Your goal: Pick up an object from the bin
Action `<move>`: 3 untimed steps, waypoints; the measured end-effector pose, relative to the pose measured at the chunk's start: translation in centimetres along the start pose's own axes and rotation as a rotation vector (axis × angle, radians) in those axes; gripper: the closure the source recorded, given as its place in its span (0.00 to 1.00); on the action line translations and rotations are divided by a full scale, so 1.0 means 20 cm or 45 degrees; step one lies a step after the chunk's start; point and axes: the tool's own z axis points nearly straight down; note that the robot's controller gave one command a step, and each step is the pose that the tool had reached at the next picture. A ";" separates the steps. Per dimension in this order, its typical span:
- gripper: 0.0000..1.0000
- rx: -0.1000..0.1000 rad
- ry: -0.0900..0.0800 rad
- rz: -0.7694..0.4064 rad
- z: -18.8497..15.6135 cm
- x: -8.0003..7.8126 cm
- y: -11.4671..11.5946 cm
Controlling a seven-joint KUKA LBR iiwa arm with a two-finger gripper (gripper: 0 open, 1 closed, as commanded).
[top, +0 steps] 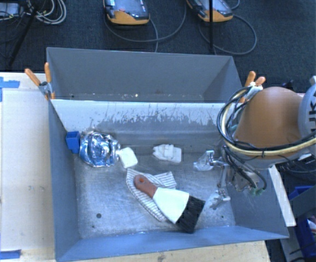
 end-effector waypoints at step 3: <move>1.00 -0.001 0.009 0.016 0.44 -0.01 0.20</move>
Offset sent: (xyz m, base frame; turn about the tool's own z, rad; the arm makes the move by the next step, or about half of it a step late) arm 0.0000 0.0000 0.0000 0.0000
